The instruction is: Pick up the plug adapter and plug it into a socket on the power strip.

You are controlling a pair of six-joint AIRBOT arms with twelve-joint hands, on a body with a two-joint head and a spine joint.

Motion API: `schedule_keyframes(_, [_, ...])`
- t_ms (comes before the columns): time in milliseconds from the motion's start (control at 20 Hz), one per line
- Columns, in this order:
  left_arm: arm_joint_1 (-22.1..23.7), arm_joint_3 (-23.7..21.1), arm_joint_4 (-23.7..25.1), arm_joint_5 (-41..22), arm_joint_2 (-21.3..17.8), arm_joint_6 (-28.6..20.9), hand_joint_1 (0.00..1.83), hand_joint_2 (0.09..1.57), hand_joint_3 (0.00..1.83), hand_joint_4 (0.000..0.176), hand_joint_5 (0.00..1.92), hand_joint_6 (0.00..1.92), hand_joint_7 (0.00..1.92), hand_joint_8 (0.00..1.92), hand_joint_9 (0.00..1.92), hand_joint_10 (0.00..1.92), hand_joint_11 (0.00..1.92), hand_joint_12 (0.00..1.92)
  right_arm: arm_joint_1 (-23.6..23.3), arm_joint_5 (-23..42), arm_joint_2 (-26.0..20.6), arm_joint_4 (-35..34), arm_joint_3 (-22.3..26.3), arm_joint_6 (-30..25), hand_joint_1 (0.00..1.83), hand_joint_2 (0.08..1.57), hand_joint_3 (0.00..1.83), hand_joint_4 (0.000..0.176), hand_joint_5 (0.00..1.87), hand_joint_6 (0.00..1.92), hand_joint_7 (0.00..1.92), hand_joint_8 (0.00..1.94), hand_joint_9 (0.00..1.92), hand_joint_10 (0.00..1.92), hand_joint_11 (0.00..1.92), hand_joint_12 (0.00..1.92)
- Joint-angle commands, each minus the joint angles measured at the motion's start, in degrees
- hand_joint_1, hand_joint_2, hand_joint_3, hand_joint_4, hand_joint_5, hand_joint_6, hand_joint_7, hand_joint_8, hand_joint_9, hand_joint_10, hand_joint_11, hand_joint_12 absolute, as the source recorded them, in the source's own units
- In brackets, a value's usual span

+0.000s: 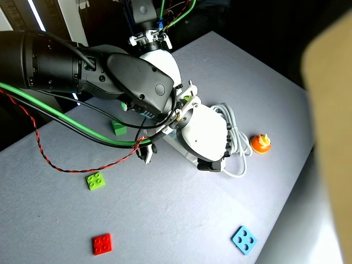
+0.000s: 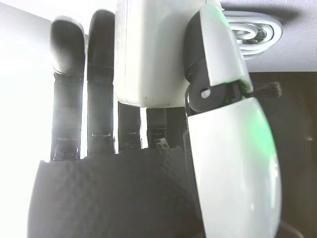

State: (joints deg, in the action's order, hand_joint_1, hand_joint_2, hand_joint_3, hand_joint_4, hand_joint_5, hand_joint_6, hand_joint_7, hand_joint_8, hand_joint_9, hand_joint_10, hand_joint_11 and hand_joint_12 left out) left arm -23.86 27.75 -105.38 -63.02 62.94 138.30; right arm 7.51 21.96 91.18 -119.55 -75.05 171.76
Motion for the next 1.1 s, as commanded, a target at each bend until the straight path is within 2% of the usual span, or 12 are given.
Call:
schedule_keyframes(0, [-0.2, -0.4, 1.1, -1.2, -0.3, 0.1, 0.02, 1.24, 0.0, 0.0, 0.15, 0.0, 0.18, 0.0, 0.17, 0.0, 0.0, 0.42, 0.3, -1.9, -0.1, 1.0, 0.7, 0.3, 1.24, 1.17, 0.0, 0.0, 0.85, 0.99, 0.93, 1.29, 0.83, 1.17, 0.72, 1.51])
schedule_keyframes(150, [-0.2, -0.5, 1.1, -1.3, -0.4, 0.1, 0.0, 1.24, 0.0, 0.0, 0.14, 0.0, 0.17, 0.0, 0.16, 0.0, 0.0, 0.42, 0.8, -1.9, 0.1, 1.0, 1.0, 0.5, 1.24, 1.17, 0.0, 0.0, 0.86, 0.97, 0.93, 1.29, 0.82, 1.16, 0.71, 1.52])
schedule_keyframes(200, [-0.2, -0.5, 1.1, -1.3, -0.4, 0.1, 0.01, 1.23, 0.0, 0.0, 0.14, 0.0, 0.17, 0.0, 0.17, 0.0, 0.0, 0.48, 0.9, -1.9, 0.3, 1.0, 1.1, 0.6, 1.24, 1.16, 0.0, 0.0, 0.89, 0.93, 0.94, 1.28, 0.83, 1.17, 0.72, 1.53])
schedule_keyframes(350, [-0.3, -0.5, 1.1, -1.4, -0.4, 0.1, 0.0, 1.24, 0.0, 0.0, 0.13, 0.0, 0.16, 0.0, 0.16, 0.0, 0.0, 0.45, 0.8, -1.8, 0.9, 1.0, 1.1, 0.6, 1.24, 1.16, 0.0, 0.0, 0.88, 0.94, 0.92, 1.31, 0.8, 1.19, 0.71, 1.54])
schedule_keyframes(400, [-0.3, -0.5, 1.1, -1.4, -0.4, 0.1, 0.0, 1.24, 0.0, 0.0, 0.13, 0.0, 0.15, 0.0, 0.15, 0.0, 0.0, 0.44, 0.7, -1.8, 1.3, 1.0, 1.1, 0.6, 1.25, 1.15, 0.0, 0.0, 0.91, 0.88, 0.93, 1.3, 0.83, 1.18, 0.74, 1.52])
schedule_keyframes(550, [-0.4, -0.6, 1.1, -1.5, -0.5, 0.1, 0.0, 1.24, 0.0, 0.0, 0.12, 0.0, 0.14, 0.0, 0.14, 0.0, 0.0, 0.42, 0.6, -1.7, 2.1, 1.0, 1.1, 0.6, 1.24, 1.16, 0.0, 0.0, 0.87, 0.96, 0.93, 1.3, 0.82, 1.19, 0.72, 1.54])
schedule_keyframes(700, [-0.6, -0.6, 1.1, -1.5, -0.7, 0.1, 0.0, 1.24, 0.0, 0.0, 0.12, 0.0, 0.14, 0.0, 0.15, 0.0, 0.0, 0.4, 1.2, -1.1, 2.5, 1.1, 1.0, 0.5, 1.23, 1.16, 0.0, 0.0, 0.89, 0.93, 0.91, 1.32, 0.8, 1.19, 0.68, 1.57])
schedule_keyframes(900, [-0.6, -0.7, 1.1, -1.5, -0.8, 0.1, 0.0, 1.23, 0.0, 0.0, 0.13, 0.0, 0.15, 0.0, 0.15, 0.0, 0.0, 0.42, 2.6, -1.5, 2.7, 1.2, 1.0, 0.6, 1.24, 1.16, 0.0, 0.0, 0.89, 0.94, 0.93, 1.3, 0.81, 1.17, 0.68, 1.56])
schedule_keyframes(950, [-0.6, -0.7, 1.1, -1.5, -0.8, 0.1, 0.02, 1.23, 0.0, 0.0, 0.14, 0.0, 0.17, 0.0, 0.17, 0.0, 0.0, 0.49, 2.9, -1.8, 2.8, 1.7, 1.0, 0.6, 1.24, 1.16, 0.0, 0.0, 0.89, 0.93, 0.92, 1.31, 0.81, 1.19, 0.69, 1.56])
schedule_keyframes(1050, [-0.6, -0.7, 1.1, -1.5, -0.9, 0.1, 0.02, 1.23, 0.0, 0.0, 0.15, 0.0, 0.18, 0.0, 0.18, 0.0, 0.0, 0.51, 3.3, -2.1, 3.0, 2.8, 0.9, -0.1, 1.24, 1.16, 0.0, 0.0, 0.9, 0.92, 0.92, 1.31, 0.81, 1.19, 0.69, 1.56])
